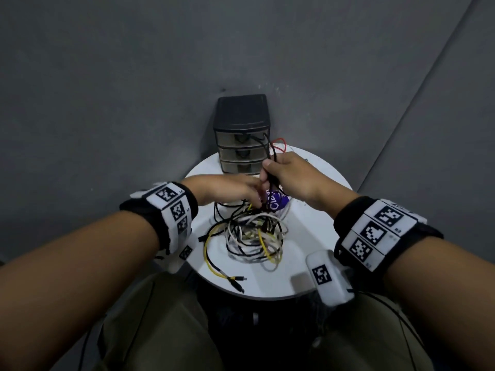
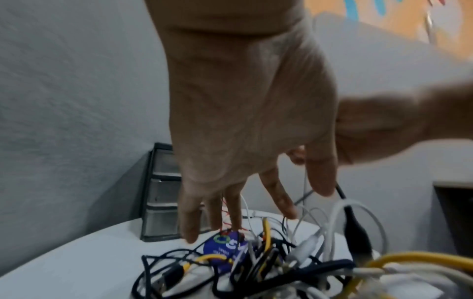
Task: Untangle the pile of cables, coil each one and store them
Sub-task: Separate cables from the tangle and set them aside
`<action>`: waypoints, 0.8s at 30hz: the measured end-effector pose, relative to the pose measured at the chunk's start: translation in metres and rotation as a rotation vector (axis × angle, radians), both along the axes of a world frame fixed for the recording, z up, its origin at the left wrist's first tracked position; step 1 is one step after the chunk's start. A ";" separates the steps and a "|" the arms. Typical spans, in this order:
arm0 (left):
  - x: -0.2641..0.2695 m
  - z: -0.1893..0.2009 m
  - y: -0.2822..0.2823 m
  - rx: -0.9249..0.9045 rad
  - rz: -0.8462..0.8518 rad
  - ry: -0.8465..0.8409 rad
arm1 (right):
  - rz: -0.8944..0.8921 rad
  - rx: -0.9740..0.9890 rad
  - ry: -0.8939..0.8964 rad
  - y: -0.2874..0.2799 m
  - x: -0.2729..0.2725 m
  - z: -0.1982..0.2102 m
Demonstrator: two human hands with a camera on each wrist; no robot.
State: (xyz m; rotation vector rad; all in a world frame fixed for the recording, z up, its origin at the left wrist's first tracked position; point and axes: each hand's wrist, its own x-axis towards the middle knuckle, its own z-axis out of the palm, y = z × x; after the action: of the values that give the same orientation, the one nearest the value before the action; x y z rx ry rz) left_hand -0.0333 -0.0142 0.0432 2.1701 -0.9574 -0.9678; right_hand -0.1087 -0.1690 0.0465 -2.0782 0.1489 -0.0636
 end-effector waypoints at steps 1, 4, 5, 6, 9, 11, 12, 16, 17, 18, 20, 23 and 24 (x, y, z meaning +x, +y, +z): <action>-0.003 -0.004 -0.001 0.105 -0.064 -0.042 | -0.022 0.005 -0.015 0.000 0.003 0.002; -0.007 -0.018 -0.003 0.283 -0.208 -0.106 | -0.147 -0.022 -0.109 -0.005 0.014 0.013; -0.006 -0.023 -0.004 0.301 -0.225 -0.122 | -0.196 -0.031 -0.142 -0.008 0.017 0.018; -0.006 -0.025 -0.005 0.317 -0.231 -0.141 | -0.234 -0.039 -0.171 -0.013 0.020 0.026; -0.006 -0.024 -0.008 0.367 -0.298 -0.202 | -0.218 -0.152 -0.178 -0.027 0.025 0.048; -0.003 -0.023 -0.008 0.347 -0.284 -0.199 | -0.157 -0.245 -0.146 -0.035 0.028 0.060; 0.001 -0.024 -0.008 0.299 -0.234 -0.206 | -0.156 -0.267 -0.148 -0.040 0.030 0.066; 0.021 -0.024 -0.007 0.046 0.216 -0.252 | -0.238 -0.254 -0.238 -0.059 0.037 0.087; 0.024 -0.025 -0.007 0.040 0.267 -0.263 | -0.237 -0.266 -0.239 -0.061 0.038 0.088; 0.025 -0.028 -0.007 0.071 0.265 -0.269 | -0.223 -0.277 -0.222 -0.064 0.040 0.087; 0.028 -0.038 -0.007 0.220 0.168 -0.269 | -0.188 -0.272 -0.177 -0.068 0.042 0.081; 0.032 -0.055 -0.009 0.358 0.071 -0.155 | -0.239 -0.290 -0.179 -0.069 0.048 0.063; 0.033 -0.057 -0.009 0.352 0.060 -0.105 | -0.286 -0.311 -0.193 -0.069 0.050 0.055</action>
State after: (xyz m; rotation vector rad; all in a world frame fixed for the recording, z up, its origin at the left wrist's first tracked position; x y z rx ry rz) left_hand -0.0003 -0.0236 -0.0142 2.5476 -0.8109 -1.0682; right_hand -0.0588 -0.2381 0.1016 -2.3303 0.3347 -0.4874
